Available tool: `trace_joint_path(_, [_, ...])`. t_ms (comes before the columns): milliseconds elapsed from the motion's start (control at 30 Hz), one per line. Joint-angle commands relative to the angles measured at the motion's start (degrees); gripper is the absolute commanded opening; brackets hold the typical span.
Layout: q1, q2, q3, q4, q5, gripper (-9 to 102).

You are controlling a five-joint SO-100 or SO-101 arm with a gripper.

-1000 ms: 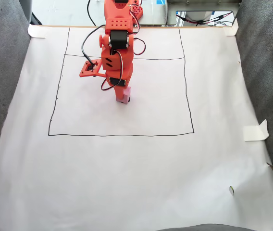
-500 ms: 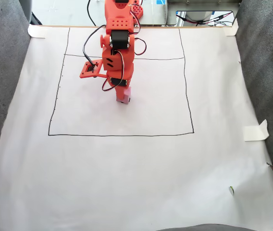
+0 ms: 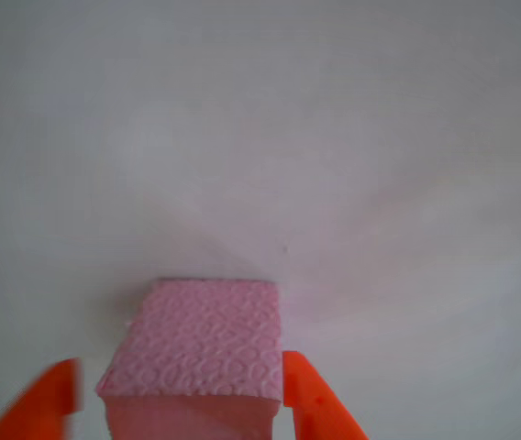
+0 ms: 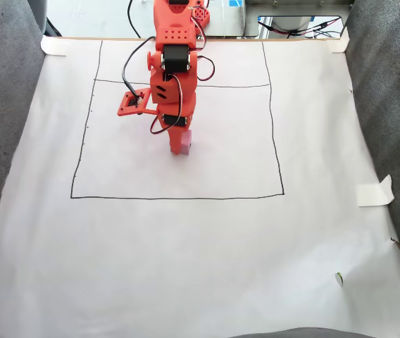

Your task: Grasp the colored block, Place it on the black dot, and then return the arm to the default position.

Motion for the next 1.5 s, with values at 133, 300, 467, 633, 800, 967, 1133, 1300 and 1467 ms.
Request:
trace_joint_path(133, [-0.62, 5.54, 3.6, -1.14, -0.26, 49])
trace_joint_path(300, [-1.49, 15.03, 14.41, -3.34, -0.09, 50])
trace_joint_path(467, [-2.29, 31.38, 31.82, -9.76, -0.88, 49])
trace_joint_path(633, [-3.08, 49.92, 50.1, -16.96, -1.93, 43])
trace_joint_path(800, [-4.92, 67.32, 66.45, -17.75, -3.69, 22])
trace_joint_path(967, [-5.63, 82.09, 79.8, -19.16, -5.62, 7])
trace_joint_path(1133, [-3.87, 98.35, 91.32, -21.01, -6.06, 0])
trace_joint_path(1300, [-2.37, 119.18, 102.92, -17.93, -11.07, 0])
trace_joint_path(1467, [-1.05, 138.6, 111.8, -11.43, -13.54, 0])
